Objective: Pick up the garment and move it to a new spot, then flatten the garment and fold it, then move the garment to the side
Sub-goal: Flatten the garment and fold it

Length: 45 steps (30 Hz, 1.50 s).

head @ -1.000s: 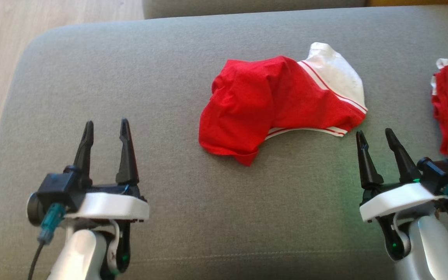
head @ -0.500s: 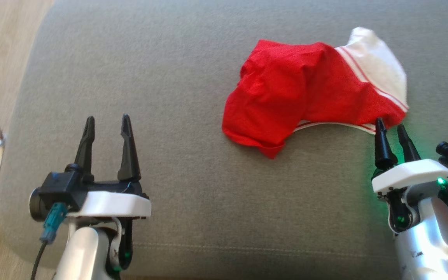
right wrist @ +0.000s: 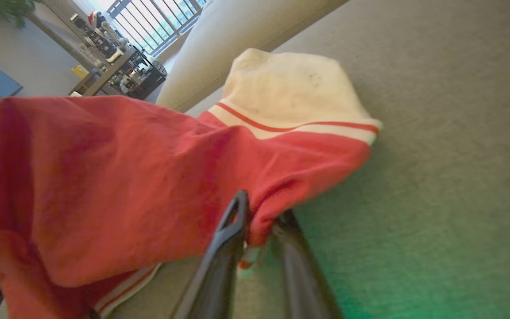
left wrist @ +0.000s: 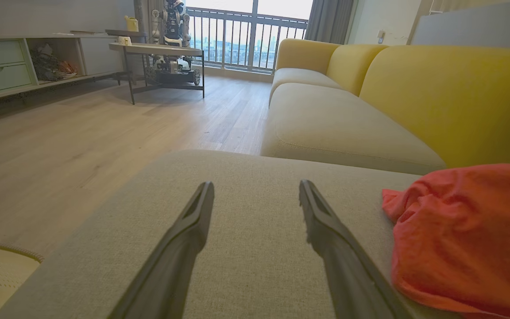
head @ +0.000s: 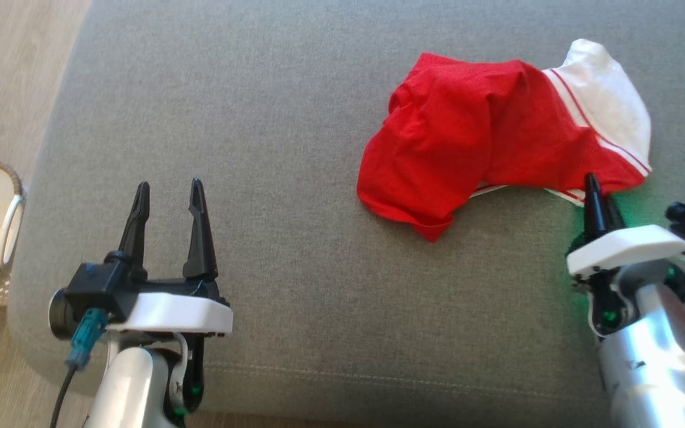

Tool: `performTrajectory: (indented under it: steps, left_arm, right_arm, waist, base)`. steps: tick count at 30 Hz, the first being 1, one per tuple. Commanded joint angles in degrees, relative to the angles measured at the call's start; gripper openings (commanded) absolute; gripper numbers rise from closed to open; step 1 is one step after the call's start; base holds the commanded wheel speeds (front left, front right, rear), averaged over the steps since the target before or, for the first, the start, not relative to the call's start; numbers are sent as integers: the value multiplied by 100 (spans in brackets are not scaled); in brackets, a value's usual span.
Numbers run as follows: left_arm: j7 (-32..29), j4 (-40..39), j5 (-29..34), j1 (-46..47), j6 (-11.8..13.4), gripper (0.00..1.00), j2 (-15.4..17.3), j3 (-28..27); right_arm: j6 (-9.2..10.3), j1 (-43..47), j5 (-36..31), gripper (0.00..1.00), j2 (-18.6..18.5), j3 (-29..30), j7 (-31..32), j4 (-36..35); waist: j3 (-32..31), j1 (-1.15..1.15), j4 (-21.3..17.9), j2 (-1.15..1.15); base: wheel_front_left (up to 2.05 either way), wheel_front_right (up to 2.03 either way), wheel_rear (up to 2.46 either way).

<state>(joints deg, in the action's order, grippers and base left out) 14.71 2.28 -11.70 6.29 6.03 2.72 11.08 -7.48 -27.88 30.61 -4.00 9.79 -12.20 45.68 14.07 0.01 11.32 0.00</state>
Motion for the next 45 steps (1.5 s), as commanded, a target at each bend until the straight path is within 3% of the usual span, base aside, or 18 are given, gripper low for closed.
performTrajectory:
  steps: [1,7,13,16,21,23,27,31,35,38,40,45]
  left_arm:
    - [29,-135,18,175,-3,100,18,-216]
    - [29,-53,-35,54,-60,100,17,-299]
    - [29,6,-74,-102,-127,100,17,-380]
    - [29,25,-122,-205,-169,100,16,-416]
    - [29,64,-218,-320,-233,100,16,-403]
    - [29,68,-264,-298,-235,100,16,-345]
    - [29,62,-411,-304,-183,100,16,-220]
    - [29,98,-556,-256,-120,100,16,-75]
    - [29,108,-690,-51,-70,100,16,188]
    - [29,103,-777,93,2,100,16,381]
    - [29,111,-816,148,35,100,16,528]
    - [29,104,-922,196,175,100,16,791]
  right_arm:
    - [-1,-41,129,0,112,-245,-93,-217]
    - [-1,-100,691,0,-163,-115,-164,-936]
    - [-1,-407,1077,0,-604,257,154,-1609]
    - [-1,-786,1421,0,-771,722,517,-1988]
    - [-1,-1557,948,0,-1085,1087,1055,-2496]
    - [-1,-1903,705,0,-1054,1047,1311,-2717]
    - [-1,-2292,369,0,-540,609,1944,-3136]
    - [-1,-2188,343,0,12,-258,2502,-3326]
    - [-1,-1881,368,0,106,-1239,2395,-3074]
    - [-1,-1711,470,0,110,-2095,2126,-2405]
    - [-1,-1653,534,100,110,-2646,2084,-1804]
    - [-1,-1848,983,100,111,-3800,1978,-876]
  waist:
    - [-101,-1,-49,0]
    - [-470,-1,-205,0]
    - [-793,-1,-346,0]
    - [-947,-1,-407,0]
    - [-1106,-1,-383,0]
    - [-1120,-1,-290,0]
    - [-1107,-1,-59,0]
    - [-964,-1,205,0]
    - [-789,-1,572,0]
    - [-653,-1,811,0]
    - [-606,-1,963,0]
    - [-547,-1,1253,0]
  base:
    - [0,0,0]
    - [0,0,0]
    - [0,0,0]
    - [0,0,0]
    - [0,0,0]
    - [0,0,0]
    - [0,0,0]
    - [0,0,0]
    - [0,0,0]
    - [0,0,0]
    - [0,0,0]
    - [0,0,0]
